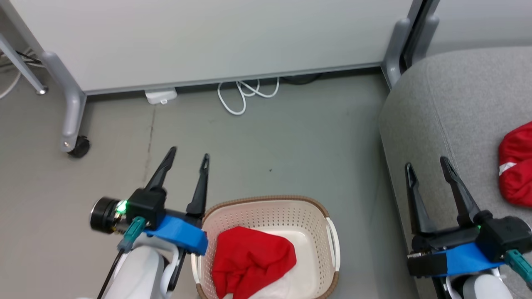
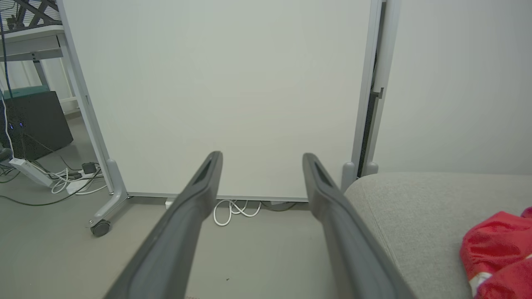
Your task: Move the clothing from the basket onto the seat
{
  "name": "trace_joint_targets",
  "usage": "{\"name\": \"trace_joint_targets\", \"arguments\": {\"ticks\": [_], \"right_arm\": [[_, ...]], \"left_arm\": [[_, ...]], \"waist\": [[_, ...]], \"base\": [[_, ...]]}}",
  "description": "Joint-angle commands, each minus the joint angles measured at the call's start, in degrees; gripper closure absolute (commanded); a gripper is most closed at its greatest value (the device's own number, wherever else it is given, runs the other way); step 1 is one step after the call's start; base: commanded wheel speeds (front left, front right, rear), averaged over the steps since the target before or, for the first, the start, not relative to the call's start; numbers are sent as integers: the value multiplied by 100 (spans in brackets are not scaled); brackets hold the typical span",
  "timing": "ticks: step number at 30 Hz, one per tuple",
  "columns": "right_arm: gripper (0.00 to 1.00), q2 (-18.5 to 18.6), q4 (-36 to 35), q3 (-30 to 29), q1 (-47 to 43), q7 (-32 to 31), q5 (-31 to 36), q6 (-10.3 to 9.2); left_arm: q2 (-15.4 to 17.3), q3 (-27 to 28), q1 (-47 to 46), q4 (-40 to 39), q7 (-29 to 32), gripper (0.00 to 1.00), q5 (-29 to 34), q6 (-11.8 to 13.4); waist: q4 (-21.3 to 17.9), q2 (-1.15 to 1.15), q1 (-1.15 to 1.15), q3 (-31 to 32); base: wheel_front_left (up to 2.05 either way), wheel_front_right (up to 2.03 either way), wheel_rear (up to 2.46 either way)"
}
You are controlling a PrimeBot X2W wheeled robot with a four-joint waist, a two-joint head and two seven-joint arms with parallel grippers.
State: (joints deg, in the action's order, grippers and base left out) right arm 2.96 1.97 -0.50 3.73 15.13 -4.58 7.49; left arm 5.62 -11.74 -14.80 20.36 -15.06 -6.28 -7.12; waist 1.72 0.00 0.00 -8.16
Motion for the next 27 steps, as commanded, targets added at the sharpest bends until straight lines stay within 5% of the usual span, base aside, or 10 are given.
{"name": "trace_joint_targets", "arguments": {"ticks": [1,11,27], "right_arm": [[0,54,-37,41,177,3,57,1],[0,278,-179,214,978,3,-34,1],[0,401,-459,423,1770,3,2,1]], "left_arm": [[88,-229,-333,202,-16,0,-88,-49],[441,-1594,-1735,1599,-16,0,-450,-29],[576,-4055,-3426,3691,-11,0,-607,-30]], "waist": [[-129,0,0,-282],[-502,0,0,-1348],[-775,0,0,-2915]], "base": [[0,0,0],[0,0,0],[0,0,0]]}}
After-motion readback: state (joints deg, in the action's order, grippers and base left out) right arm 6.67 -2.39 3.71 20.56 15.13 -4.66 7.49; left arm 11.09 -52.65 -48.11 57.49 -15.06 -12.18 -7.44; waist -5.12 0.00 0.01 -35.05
